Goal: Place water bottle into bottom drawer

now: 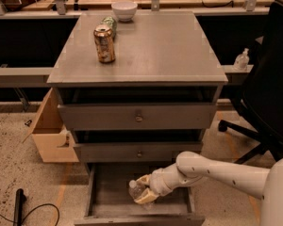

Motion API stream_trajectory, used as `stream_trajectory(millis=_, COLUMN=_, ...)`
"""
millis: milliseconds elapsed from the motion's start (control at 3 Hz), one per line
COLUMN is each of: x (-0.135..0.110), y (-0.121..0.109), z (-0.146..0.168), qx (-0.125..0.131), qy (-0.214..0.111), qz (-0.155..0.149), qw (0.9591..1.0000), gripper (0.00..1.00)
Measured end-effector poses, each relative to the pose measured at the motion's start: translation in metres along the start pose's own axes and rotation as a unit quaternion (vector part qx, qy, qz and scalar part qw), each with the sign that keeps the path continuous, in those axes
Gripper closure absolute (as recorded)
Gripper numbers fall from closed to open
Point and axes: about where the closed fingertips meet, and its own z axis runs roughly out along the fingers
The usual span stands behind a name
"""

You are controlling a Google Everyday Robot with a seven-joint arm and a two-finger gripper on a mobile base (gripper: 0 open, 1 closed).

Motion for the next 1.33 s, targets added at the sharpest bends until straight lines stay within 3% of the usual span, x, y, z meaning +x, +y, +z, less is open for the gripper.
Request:
stream_trajectory(millis=333, x=0.026, y=0.004, z=0.028, qx=0.007, qy=-0.014, qz=0.025, qw=0.9996, gripper=1.0)
stream_trajectory(millis=1333, x=0.073, y=-0.015, z=0.081, qx=0.054, qy=-0.061, qz=0.028, qw=0.9963, gripper=1.0)
